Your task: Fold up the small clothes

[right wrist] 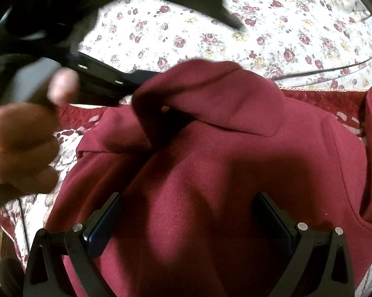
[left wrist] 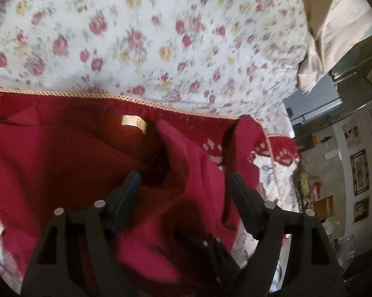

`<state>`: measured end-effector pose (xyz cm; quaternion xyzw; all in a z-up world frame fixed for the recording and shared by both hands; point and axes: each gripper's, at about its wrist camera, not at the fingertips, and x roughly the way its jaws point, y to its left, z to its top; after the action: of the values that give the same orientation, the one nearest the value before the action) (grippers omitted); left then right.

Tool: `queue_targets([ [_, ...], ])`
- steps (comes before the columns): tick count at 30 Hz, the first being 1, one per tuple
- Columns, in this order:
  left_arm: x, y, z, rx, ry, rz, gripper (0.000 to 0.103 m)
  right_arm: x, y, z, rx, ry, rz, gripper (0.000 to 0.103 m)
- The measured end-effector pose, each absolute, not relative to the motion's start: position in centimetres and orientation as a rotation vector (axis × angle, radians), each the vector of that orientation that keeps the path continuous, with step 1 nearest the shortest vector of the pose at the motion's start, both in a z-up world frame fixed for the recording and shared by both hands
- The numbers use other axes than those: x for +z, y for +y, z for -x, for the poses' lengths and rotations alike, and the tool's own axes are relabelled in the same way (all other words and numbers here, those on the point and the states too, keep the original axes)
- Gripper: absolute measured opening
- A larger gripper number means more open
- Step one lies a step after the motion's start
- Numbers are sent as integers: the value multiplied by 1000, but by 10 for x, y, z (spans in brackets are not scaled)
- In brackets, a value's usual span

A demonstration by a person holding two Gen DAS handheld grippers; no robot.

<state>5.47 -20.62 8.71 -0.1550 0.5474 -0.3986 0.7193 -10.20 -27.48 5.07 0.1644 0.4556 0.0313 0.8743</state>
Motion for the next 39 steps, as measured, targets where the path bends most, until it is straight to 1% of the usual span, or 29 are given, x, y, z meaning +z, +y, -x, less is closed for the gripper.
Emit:
queue_targets([
  [4, 98, -155, -41, -745, 1158, 338, 74, 56, -276, 107, 69, 961, -374, 103],
  [6, 94, -124, -31, -617, 1142, 293, 74, 70, -283, 121, 115, 975, -454, 103],
  [8, 89, -92, -17, -517, 1086, 243, 74, 84, -297, 135, 166, 915, -552, 103],
  [10, 80, -70, -10, -464, 1070, 259, 74, 99, -308, 139, 135, 871, -587, 103],
  [14, 60, -41, -9, -439, 1064, 415, 74, 130, -326, 102, 67, 886, -572, 103],
  [17, 52, -36, -13, -402, 1044, 394, 74, 155, -326, 65, 77, 850, -523, 103],
  [20, 42, -44, -23, -372, 1066, 352, 74, 156, -310, 26, 65, 903, -381, 103],
  [21, 39, -46, -25, -372, 1080, 342, 74, 149, -308, 17, 54, 934, -336, 100],
  [23, 33, -50, -27, -365, 1101, 307, 74, 126, -301, 4, 5, 1025, -239, 89],
  [24, 30, -52, -28, -355, 1109, 283, 74, 116, -301, 4, -16, 1061, -213, 81],
  [25, 28, -54, -28, -346, 1117, 259, 74, 103, -304, 9, -33, 1096, -200, 80],
  [29, 26, -62, -27, -337, 1122, 198, 74, 54, -325, 51, -56, 1181, -307, 80],
  [30, 26, -63, -27, -333, 1121, 188, 74, 50, -330, 61, -46, 1161, -321, 80],
  [31, 25, -64, -26, -330, 1118, 182, 74, 57, -332, 73, -29, 1119, -295, 80],
  [33, 25, -63, -25, -331, 1116, 184, 74, 68, -338, 83, -18, 1120, -282, 80],
  [35, 26, -62, -27, -336, 1119, 192, 74, 87, -357, 96, -38, 1046, -311, 80],
  [36, 25, -61, -28, -337, 1123, 199, 74, 97, -368, 101, -79, 1006, -324, 84],
  [37, 25, -60, -29, -336, 1126, 207, 74, 104, -381, 105, -129, 977, -337, 91],
  [39, 24, -60, -29, -335, 1127, 209, 74, 112, -401, 109, -188, 948, -382, 93],
])
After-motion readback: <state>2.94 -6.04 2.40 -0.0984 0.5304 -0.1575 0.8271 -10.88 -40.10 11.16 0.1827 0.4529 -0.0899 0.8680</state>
